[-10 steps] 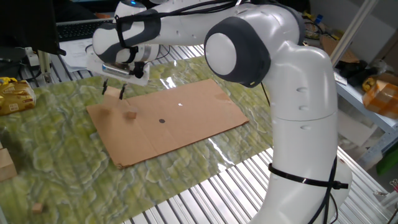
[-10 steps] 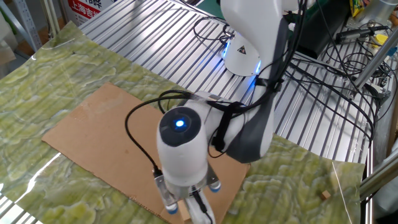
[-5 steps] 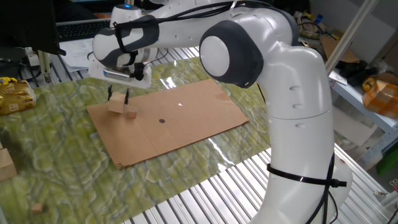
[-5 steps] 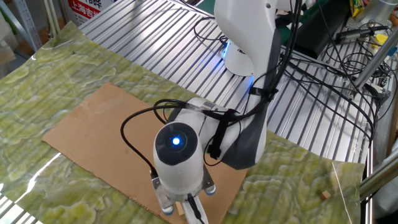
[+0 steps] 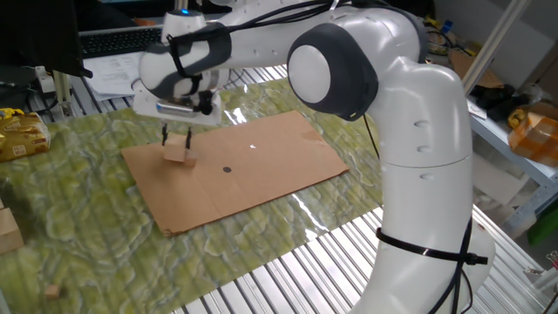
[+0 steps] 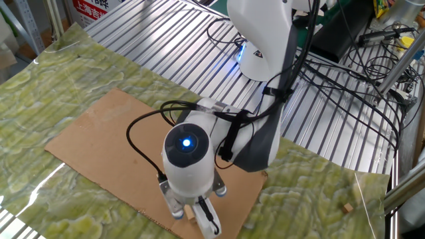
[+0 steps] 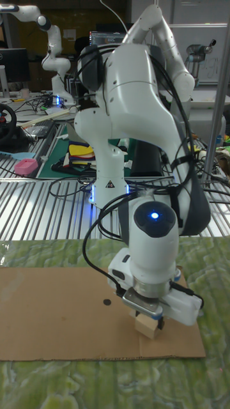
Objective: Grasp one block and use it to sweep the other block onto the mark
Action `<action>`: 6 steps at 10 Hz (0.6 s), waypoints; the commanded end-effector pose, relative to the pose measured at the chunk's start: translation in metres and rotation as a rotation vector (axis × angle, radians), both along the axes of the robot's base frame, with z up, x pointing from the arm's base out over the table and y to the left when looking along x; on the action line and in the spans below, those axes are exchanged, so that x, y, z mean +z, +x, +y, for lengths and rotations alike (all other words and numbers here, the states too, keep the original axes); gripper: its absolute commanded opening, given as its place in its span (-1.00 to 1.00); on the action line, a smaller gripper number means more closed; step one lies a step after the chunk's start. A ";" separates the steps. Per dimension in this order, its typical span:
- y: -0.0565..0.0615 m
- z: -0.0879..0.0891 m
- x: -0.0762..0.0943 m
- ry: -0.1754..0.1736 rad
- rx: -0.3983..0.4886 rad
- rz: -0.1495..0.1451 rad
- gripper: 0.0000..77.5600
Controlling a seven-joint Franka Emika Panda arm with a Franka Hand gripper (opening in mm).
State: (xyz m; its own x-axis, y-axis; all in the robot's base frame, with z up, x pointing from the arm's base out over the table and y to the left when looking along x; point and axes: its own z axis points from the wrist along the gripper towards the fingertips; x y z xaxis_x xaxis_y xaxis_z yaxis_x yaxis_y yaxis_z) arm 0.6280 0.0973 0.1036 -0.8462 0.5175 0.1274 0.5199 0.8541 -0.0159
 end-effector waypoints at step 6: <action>-0.010 0.018 0.000 0.003 0.112 -0.005 -0.97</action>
State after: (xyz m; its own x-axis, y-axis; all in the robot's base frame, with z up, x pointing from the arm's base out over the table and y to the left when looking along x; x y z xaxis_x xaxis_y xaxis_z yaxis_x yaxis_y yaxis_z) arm 0.6200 0.0979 0.1041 -0.8878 0.4432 0.1245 0.4439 0.8958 -0.0230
